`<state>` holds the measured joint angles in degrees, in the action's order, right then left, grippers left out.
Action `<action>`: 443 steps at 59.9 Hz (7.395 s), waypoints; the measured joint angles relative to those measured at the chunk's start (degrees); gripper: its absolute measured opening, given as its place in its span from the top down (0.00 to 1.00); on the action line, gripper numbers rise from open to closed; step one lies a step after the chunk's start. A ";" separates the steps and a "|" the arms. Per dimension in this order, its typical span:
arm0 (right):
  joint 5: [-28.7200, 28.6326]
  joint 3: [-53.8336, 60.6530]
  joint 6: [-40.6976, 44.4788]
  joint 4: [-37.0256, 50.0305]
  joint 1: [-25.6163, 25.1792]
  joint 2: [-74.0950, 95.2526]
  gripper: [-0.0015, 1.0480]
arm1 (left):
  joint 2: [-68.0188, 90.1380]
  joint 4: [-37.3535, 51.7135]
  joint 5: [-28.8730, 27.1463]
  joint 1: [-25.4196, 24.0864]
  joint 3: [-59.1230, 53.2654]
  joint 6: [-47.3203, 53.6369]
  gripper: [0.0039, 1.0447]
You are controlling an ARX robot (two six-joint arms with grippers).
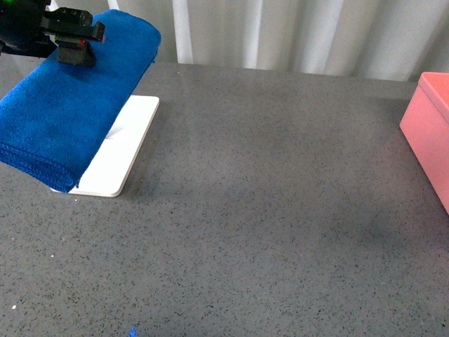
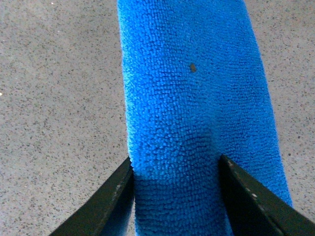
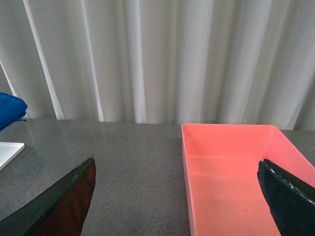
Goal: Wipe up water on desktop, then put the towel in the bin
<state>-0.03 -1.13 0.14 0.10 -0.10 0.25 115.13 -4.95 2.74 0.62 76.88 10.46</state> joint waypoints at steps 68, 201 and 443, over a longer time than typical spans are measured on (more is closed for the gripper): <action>-0.02 0.00 0.00 0.00 0.00 0.00 0.07 | -25.35 9.35 41.35 10.93 -11.43 -23.21 0.96; -40.59 -41.77 -15.85 23.26 14.97 90.53 0.07 | -20.74 14.36 36.85 16.39 -11.85 -25.99 0.96; -28.30 -45.51 -8.04 18.40 13.75 92.63 0.96 | -84.80 34.84 -2.78 -0.50 -75.60 -10.86 0.97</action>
<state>-28.34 -46.63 -7.90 18.50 13.65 92.88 30.33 29.89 -0.03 0.12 1.28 -0.40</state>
